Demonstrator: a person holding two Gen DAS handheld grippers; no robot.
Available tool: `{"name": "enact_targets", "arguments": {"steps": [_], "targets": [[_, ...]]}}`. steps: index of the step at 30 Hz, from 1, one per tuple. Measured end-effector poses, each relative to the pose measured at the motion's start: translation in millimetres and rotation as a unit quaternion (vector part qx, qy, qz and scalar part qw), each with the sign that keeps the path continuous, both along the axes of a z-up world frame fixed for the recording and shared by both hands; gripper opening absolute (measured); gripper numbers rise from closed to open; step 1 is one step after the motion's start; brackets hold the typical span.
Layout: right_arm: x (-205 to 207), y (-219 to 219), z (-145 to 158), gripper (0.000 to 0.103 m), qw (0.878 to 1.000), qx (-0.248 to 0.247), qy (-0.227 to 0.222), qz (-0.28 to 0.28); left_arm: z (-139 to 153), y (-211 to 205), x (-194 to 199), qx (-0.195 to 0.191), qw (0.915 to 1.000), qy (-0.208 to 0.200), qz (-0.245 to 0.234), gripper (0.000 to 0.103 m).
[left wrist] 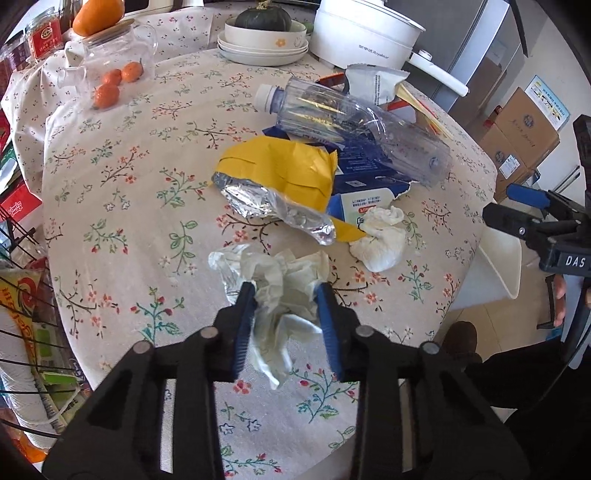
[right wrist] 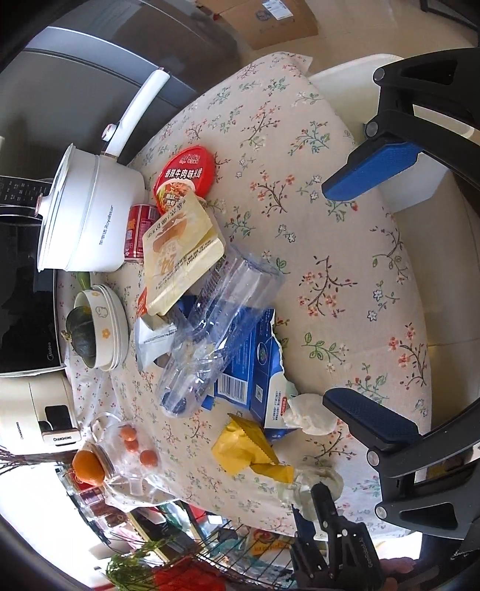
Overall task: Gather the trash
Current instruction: 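Grasp the crumpled clear wrapper with the left gripper while the right gripper grasps the white tissue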
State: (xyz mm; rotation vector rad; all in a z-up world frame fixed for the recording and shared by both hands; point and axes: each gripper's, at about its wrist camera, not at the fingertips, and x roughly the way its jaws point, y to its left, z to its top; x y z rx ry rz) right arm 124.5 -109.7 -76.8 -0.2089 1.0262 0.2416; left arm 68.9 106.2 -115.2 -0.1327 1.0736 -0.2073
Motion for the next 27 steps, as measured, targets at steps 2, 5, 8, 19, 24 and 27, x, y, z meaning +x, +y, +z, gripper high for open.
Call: {"name": "enact_targets", "arguments": {"steps": [2,5,8,19,24,27], "targets": [[-0.3,8.4,-4.4,0.102,1.000,0.003,0.003,0.005,6.0,5.0,-2.3,-0.005,0.9999,-0.004,0.009,0.007],[-0.1,22.0,-11.1,0.102,1.000,0.013,0.008,0.011,11.4,10.9,-4.7,-0.010,0.9998,-0.006,0.017,0.007],[2.0,37.6,-20.6,0.102,0.999,0.023,0.020,0.016,15.1,14.2,-6.4,-0.010,0.9996,-0.011,0.023,0.007],[6.3,79.8,-46.3,0.102,0.999,0.017,0.041,0.025,35.2,35.4,-19.9,0.026,0.9967,-0.046,0.062,0.007],[9.0,88.7,-56.1,0.099,0.999,0.014,0.047,0.021,34.6,40.6,-20.9,0.023,0.9960,-0.044,0.074,0.007],[9.5,94.0,-61.4,0.092,0.998,0.012,0.049,0.022,33.1,41.1,-22.3,0.024,0.9960,-0.042,0.075,0.007]]}}
